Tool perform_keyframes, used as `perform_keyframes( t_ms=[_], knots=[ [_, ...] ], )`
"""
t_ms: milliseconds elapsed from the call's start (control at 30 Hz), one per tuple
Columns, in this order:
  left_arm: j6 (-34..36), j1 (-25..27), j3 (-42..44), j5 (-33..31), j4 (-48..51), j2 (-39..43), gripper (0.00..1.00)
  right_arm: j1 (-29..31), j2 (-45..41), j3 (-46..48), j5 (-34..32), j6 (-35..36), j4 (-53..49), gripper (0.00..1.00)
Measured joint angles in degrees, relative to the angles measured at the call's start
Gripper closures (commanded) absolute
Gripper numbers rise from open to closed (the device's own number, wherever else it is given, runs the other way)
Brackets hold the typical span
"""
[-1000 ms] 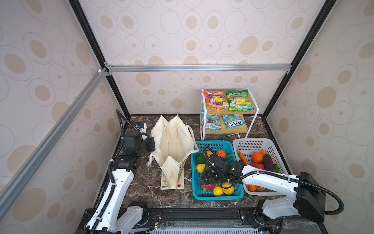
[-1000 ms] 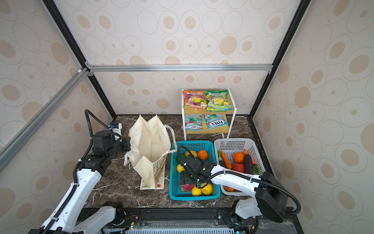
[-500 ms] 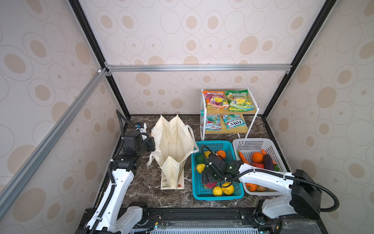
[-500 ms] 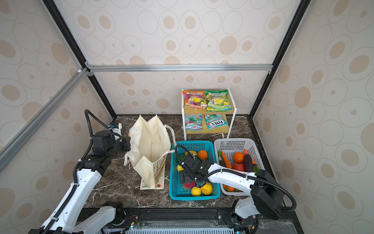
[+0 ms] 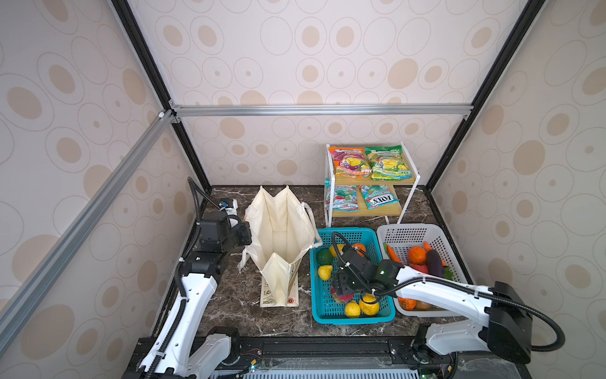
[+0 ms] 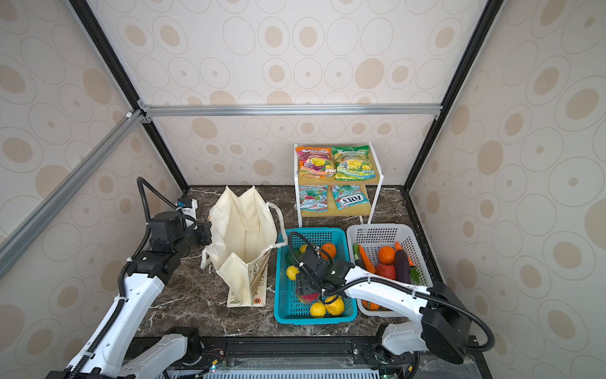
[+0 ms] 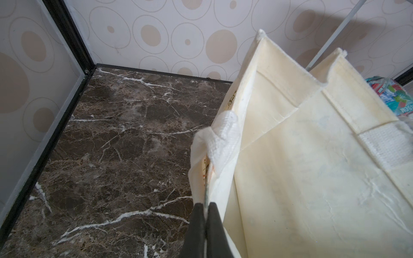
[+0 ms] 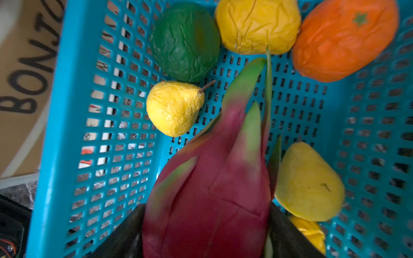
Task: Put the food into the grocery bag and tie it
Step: 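Lift the dragon fruit with the right gripper and carry it over the open bag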
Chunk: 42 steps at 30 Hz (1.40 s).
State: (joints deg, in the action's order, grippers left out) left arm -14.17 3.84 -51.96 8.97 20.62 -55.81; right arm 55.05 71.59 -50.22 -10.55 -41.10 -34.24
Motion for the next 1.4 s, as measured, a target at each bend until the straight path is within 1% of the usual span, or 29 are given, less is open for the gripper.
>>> perform_keyframes(
  t_ms=[133, 233, 367, 467, 600, 700, 867, 1000, 1133, 1233, 1400],
  knots=[
    [-0.28, 0.0, 0.0, 0.44, -0.02, 0.07, 1.0, -0.04, -5.03, -2.34, -2.64, 1.6, -3.76, 0.28],
    [-0.48, 0.0, 0.0, 0.94, 0.0, 0.37, 1.0, -0.04, -6.97, -7.02, -4.83, 4.37, -6.69, 0.28],
    [-1.05, 0.0, 0.0, 1.84, -0.02, 0.59, 1.0, -0.04, -6.8, -16.09, -7.08, 10.03, -8.85, 0.3],
    [-1.51, 0.0, 0.0, 2.75, -0.09, 0.59, 1.0, -0.07, -4.7, -23.82, -7.21, 14.73, -9.86, 0.31],
    [-2.1, 0.0, 0.0, 3.67, -0.33, 0.59, 1.0, -0.09, 2.08, -34.88, -5.25, 20.44, -9.57, 0.31],
    [-2.75, 0.0, 0.0, 4.39, -0.44, 0.59, 1.0, -0.09, 8.35, -42.18, -2.38, 23.23, -8.92, 0.32],
    [-3.74, 0.0, 0.0, 5.88, -0.66, 0.59, 1.0, 0.02, 18.71, -51.6, 3.85, 25.59, -6.12, 0.31],
    [-4.37, 0.0, 0.0, 6.82, -0.92, 0.57, 1.0, 0.22, 28.13, -58.23, 6.8, 26.43, -4.2, 0.31],
    [-4.46, 0.0, -0.15, 7.26, -0.92, 0.46, 1.0, 0.33, 36.96, -62.07, 7.26, 26.43, -3.8, 0.32],
    [-4.46, 0.0, -0.57, 7.43, -0.9, 0.13, 1.0, 0.39, 42.49, -63.3, 6.84, 26.01, -3.87, 0.32],
    [-4.48, 0.0, -0.79, 7.69, -0.87, -0.2, 1.0, 0.39, 48.43, -62.69, 4.94, 24.28, -3.87, 0.32]
  ],
)
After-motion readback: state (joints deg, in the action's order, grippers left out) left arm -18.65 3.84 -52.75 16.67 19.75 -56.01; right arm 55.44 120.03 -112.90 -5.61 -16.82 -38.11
